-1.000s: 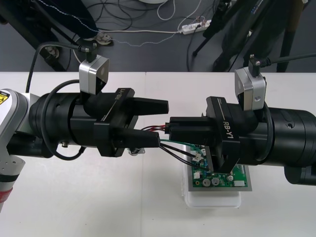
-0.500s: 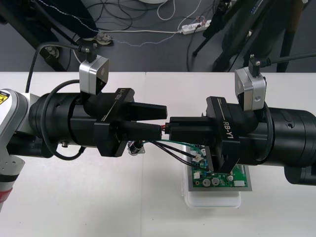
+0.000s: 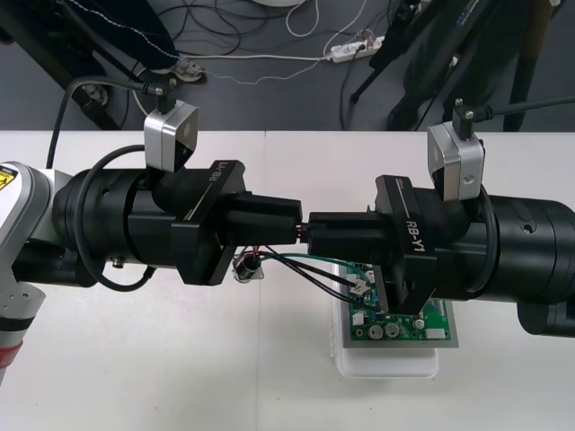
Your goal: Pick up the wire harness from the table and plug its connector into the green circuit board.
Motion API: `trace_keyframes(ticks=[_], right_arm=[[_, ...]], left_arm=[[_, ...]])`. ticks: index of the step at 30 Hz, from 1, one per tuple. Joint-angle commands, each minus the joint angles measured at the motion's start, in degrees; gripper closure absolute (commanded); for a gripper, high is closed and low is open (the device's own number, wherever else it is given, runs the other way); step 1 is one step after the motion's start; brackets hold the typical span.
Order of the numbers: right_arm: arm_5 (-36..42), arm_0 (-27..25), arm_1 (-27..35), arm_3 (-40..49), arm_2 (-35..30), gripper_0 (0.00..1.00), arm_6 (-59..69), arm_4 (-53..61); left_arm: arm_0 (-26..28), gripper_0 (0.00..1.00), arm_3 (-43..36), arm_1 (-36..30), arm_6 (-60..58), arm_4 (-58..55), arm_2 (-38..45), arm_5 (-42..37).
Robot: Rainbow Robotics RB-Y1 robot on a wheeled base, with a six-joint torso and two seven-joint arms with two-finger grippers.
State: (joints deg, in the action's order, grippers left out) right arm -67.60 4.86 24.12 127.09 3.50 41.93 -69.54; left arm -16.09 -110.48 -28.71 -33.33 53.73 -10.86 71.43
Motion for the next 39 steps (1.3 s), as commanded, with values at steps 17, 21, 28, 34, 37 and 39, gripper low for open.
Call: trace_keyframes(ticks=[17, 21, 28, 34, 37, 39], right_arm=[[0.18, 0.42, -1.0, 0.79, 1.51, 1.0, -2.73, 1.08], [0.18, 0.33, -0.91, 0.79, 1.42, 0.58, -2.73, 0.99], [0.18, 0.42, -0.91, 0.79, 1.34, 0.0, -2.73, 1.08], [-0.08, 0.33, -0.91, 0.79, 0.9, 0.0, -2.73, 1.08], [-0.78, 0.33, -0.65, 0.79, 0.19, 0.0, -2.73, 0.9], [-1.49, 0.42, -0.03, 0.79, -0.33, 0.0, -2.65, 0.9]], left_arm=[[-1.84, 1.0, -0.35, -1.44, 3.97, -0.47, -0.92, -2.53], [-1.93, 1.0, -0.35, -1.53, 3.97, -1.18, -0.92, -2.44], [-1.84, 1.0, -0.35, -1.53, 4.41, -1.53, -0.92, -2.53], [-1.84, 1.0, -0.35, -1.53, 4.76, -1.79, -0.57, -2.53], [-1.93, 1.0, -0.35, -1.88, 5.2, -1.79, 0.23, -2.44], [-1.84, 1.0, -0.35, -2.32, 5.38, -1.7, 0.4, -2.44]])
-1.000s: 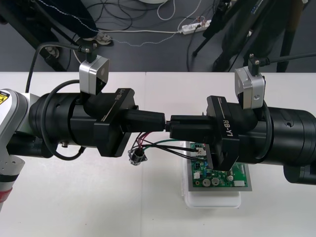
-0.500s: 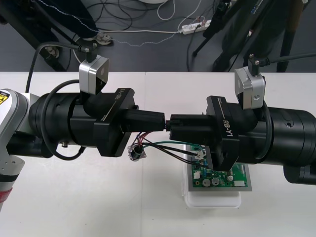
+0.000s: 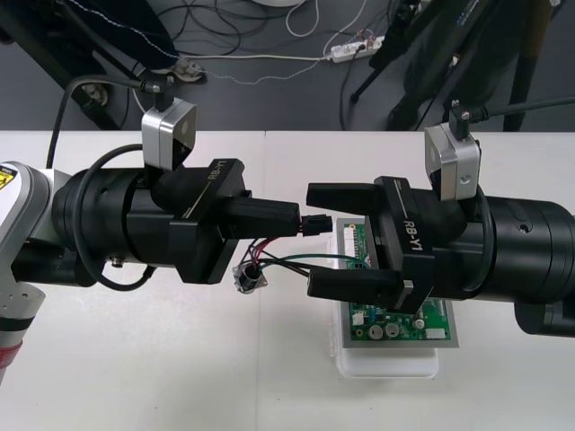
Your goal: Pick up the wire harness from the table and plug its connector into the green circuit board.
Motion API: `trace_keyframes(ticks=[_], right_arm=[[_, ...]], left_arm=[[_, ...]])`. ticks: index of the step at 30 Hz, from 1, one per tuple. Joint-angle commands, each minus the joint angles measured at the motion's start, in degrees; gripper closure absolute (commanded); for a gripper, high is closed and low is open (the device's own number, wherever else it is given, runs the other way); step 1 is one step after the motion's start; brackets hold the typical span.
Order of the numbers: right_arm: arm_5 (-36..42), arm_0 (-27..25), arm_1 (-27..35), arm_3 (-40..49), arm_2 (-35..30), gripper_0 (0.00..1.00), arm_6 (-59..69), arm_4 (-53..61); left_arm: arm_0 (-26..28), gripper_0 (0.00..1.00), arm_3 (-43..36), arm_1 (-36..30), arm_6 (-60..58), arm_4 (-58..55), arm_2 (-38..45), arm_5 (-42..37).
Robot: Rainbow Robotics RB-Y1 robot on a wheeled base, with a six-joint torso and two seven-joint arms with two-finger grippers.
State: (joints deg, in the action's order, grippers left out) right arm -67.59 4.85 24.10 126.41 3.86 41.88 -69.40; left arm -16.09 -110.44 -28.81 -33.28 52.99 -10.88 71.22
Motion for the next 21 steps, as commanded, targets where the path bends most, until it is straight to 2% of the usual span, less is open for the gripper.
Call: trace_keyframes(ticks=[1, 13, 21], right_arm=[[-1.85, 0.42, 0.33, 1.47, -0.96, 0.0, -2.51, 0.76], [-7.47, 3.67, 13.17, 1.47, -5.26, 0.0, -1.89, 0.76], [-10.2, 3.76, 21.95, 1.47, -6.93, 0.0, -1.45, -0.47]], left_arm=[[-1.84, 1.0, -0.39, -2.4, 5.42, -0.96, 0.6, -2.23], [1.58, 1.0, -0.39, -5.38, 8.06, 1.06, 4.46, -2.23], [3.61, 1.0, 2.77, -5.12, 16.67, 0.18, 5.61, -1.52]])
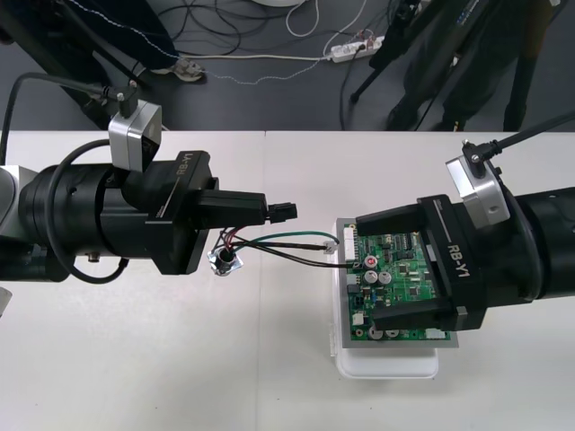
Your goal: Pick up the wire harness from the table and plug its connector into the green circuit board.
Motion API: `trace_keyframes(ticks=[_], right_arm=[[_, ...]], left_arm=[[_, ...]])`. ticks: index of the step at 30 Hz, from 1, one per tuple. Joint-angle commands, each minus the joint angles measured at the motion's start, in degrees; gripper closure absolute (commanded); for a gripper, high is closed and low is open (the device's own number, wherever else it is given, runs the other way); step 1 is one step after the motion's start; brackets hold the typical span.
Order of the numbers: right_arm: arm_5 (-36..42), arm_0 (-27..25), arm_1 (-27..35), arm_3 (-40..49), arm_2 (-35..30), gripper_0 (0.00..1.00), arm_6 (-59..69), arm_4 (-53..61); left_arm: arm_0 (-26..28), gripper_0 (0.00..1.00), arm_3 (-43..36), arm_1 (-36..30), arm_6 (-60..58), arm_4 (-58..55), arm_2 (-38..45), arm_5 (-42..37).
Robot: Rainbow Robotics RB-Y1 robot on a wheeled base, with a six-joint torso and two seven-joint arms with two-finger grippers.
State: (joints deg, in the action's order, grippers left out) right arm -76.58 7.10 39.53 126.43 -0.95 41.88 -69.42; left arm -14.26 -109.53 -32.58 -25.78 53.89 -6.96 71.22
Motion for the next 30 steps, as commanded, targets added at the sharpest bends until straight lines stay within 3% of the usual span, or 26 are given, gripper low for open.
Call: trace_keyframes(ticks=[1, 6, 13, 30], right_arm=[[-1.29, 1.51, 7.05, 1.45, -2.13, 0.0, -1.37, -0.54], [-5.42, 2.48, 11.88, 1.45, -3.19, 0.0, -1.37, -3.09], [-13.42, 4.24, 12.5, 1.45, -6.7, 0.0, -2.16, -9.59], [-13.42, 8.81, 14.17, 1.54, -8.28, 0.0, -6.64, -25.06]], left_arm=[[1.86, 1.0, 2.3, -1.35, 9.61, -0.81, 1.68, -1.17], [2.13, 1.0, 7.22, -1.17, 15.06, -2.56, 1.95, 2.88], [2.04, 1.0, 13.2, -1.17, 22.8, -2.92, 1.86, 7.27], [0.02, 1.0, 26.12, -0.38, 41.69, -3.88, -5.0, 10.08]])
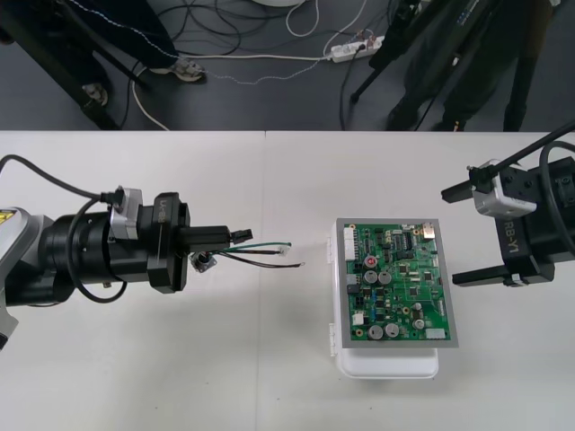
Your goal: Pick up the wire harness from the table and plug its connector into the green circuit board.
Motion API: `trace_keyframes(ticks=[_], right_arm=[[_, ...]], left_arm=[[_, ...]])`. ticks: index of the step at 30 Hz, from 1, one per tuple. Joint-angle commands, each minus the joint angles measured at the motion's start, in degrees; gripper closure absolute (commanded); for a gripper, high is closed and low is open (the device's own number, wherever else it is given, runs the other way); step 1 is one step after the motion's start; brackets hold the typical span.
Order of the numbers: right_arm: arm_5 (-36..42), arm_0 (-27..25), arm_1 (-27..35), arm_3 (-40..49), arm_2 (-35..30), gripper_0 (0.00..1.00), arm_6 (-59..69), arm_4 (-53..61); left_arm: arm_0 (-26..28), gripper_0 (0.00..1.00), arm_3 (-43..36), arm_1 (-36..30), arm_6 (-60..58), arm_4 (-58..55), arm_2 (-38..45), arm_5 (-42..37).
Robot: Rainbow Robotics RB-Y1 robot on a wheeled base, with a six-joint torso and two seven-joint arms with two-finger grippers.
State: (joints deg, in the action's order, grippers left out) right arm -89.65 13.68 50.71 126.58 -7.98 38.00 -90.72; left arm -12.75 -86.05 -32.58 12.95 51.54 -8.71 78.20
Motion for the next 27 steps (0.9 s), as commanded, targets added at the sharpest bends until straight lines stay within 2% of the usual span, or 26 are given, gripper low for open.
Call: trace_keyframes(ticks=[1, 11, 20, 27], right_arm=[[-0.35, 2.23, 3.26, 1.39, -1.16, 0.0, -3.02, -4.99], [-0.35, 2.31, 7.56, 1.39, 4.46, 0.0, -4.52, -12.11], [-0.35, 2.31, 9.94, 0.78, 10.88, 0.0, -5.57, -16.15], [-0.35, 2.4, 9.76, -0.37, 13.51, 0.0, -5.66, -21.51]], left_arm=[[-1.75, 1.0, 3.61, -0.38, 4.28, -1.8, -3.94, 3.19], [-5.53, 1.0, 13.1, 1.55, 13.33, -2.41, -7.72, 5.47], [-11.77, 1.0, 28.04, 6.91, 21.68, -1.36, -8.51, 11.28], [-14.14, 1.0, 31.47, 8.14, 24.67, 2.86, -8.69, 11.45]])
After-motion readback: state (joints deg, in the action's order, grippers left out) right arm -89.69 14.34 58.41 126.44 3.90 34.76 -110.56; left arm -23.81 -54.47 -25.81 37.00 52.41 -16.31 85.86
